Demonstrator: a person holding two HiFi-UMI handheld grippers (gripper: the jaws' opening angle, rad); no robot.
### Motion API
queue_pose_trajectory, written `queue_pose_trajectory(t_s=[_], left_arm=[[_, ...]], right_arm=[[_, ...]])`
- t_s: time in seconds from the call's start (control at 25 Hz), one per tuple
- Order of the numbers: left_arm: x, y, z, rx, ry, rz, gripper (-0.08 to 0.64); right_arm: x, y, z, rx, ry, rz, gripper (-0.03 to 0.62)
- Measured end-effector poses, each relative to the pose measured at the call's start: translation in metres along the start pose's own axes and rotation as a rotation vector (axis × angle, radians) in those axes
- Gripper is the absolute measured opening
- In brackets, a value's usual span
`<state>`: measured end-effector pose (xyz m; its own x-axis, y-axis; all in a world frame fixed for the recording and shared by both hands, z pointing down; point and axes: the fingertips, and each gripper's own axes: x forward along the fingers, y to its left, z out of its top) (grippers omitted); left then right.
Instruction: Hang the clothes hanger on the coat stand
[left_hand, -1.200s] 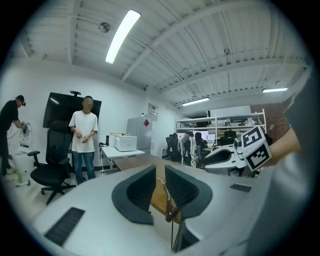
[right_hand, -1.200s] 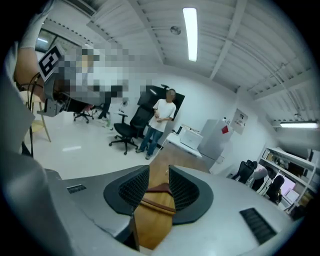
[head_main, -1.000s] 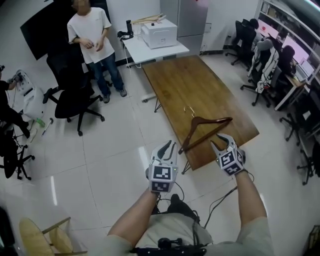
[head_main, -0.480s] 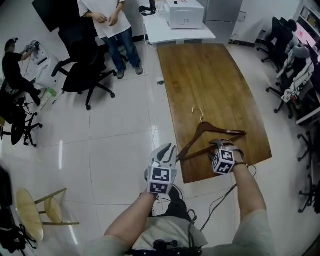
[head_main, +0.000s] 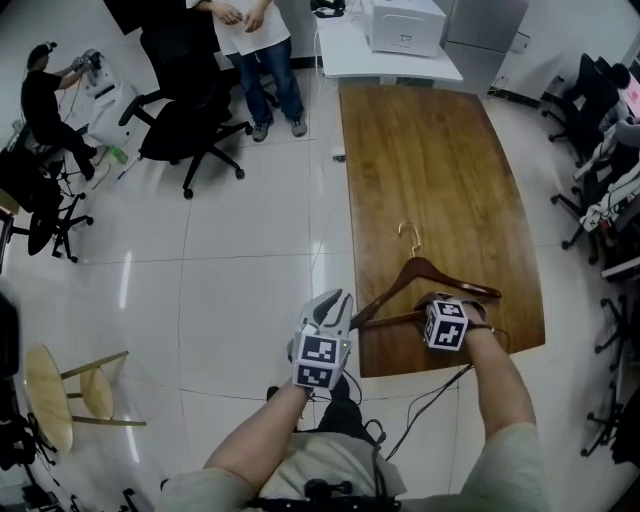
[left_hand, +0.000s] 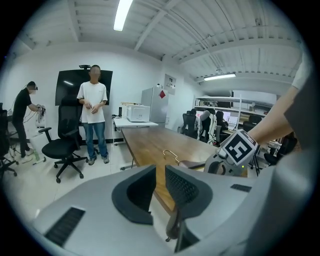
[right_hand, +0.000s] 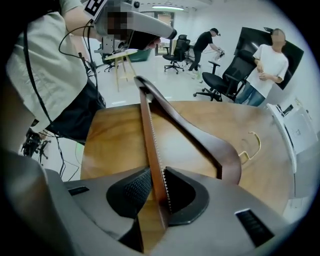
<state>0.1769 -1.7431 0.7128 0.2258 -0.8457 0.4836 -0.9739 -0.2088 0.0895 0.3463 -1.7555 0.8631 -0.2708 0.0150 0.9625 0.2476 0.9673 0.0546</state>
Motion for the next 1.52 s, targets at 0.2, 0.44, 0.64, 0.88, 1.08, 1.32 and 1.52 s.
queue_pose_trajectory(t_s=[0.2, 0.44, 0.64, 0.88, 1.08, 1.32, 1.52], left_arm=[[-0.017, 0.001, 0.008, 0.0, -0.017, 0.032, 0.072], [-0.063, 0.007, 0.015, -0.014, -0.061, 0.103, 0.072], [-0.132, 0.024, 0.029, -0.014, -0.12, 0.179, 0.072], [-0.344, 0.145, 0.02, -0.086, -0.234, 0.415, 0.072], [-0.619, 0.278, -0.066, -0.163, -0.3, 0.634, 0.072], [-1.058, 0.381, -0.257, -0.242, -0.364, 0.913, 0.072], [-1.36, 0.424, -0.402, -0.347, -0.409, 1.21, 0.072]], right_arm=[[-0.015, 0.008, 0.003, 0.002, -0.004, -0.106, 0.049], [-0.047, 0.023, 0.037, -0.077, -0.049, -0.337, 0.048], [-0.091, 0.019, 0.096, -0.143, -0.072, -0.474, 0.048], [-0.139, 0.071, 0.324, -0.364, -0.142, -0.588, 0.048], [-0.136, 0.214, 0.592, -0.558, -0.216, -0.634, 0.048], [-0.118, 0.544, 0.93, -0.802, -0.328, -0.652, 0.048], [-0.087, 0.78, 1.15, -1.01, -0.448, -0.607, 0.048]])
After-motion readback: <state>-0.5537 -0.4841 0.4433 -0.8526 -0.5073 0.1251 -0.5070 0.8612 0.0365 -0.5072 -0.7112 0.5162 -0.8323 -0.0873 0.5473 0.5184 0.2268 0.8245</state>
